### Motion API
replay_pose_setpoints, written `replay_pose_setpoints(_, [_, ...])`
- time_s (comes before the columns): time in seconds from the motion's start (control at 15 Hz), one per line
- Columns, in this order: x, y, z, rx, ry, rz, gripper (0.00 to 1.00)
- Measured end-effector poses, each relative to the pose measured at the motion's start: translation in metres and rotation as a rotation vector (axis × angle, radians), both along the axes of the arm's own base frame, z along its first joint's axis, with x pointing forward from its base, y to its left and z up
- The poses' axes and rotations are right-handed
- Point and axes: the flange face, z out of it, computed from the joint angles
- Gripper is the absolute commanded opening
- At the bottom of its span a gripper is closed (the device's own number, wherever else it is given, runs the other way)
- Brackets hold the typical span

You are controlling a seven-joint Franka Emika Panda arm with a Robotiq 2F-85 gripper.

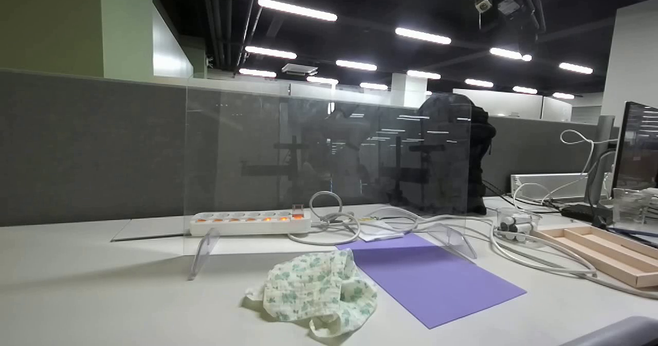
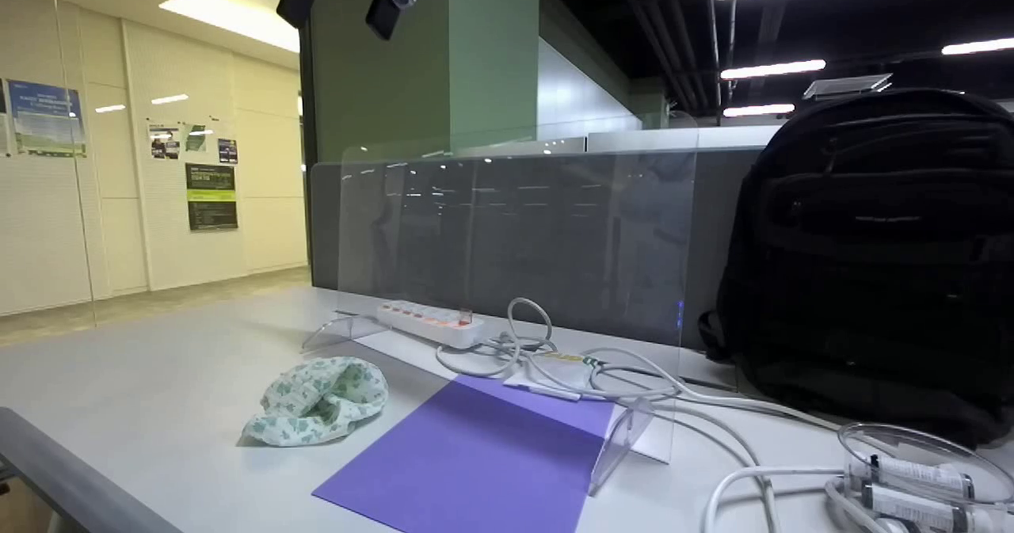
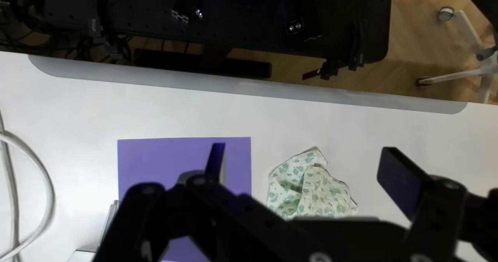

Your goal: Pick the cloth and hang it on the object

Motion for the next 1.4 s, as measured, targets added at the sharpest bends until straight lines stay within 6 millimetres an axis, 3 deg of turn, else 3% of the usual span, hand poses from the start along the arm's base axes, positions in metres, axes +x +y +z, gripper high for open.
replay_pose_setpoints(0.27, [0.003,0.004,-0.007,0.005,0.018,-0.016,1.00])
replay_pose_setpoints(0.47, [0.023,0.020,-0.027,-0.031,-0.015,-0.130,1.00])
replay_pose_setpoints(0.8, [0.059,0.078,-0.082,-0.119,-0.145,-0.276,1.00])
replay_pose_setpoints(1.13, [0.065,0.148,-0.135,-0.132,-0.185,-0.258,1.00])
replay_pose_setpoints(1.27, [0.063,0.165,-0.155,-0.132,-0.174,-0.254,1.00])
replay_pose_setpoints(1.4, [0.061,0.166,-0.175,-0.132,-0.105,-0.275,1.00])
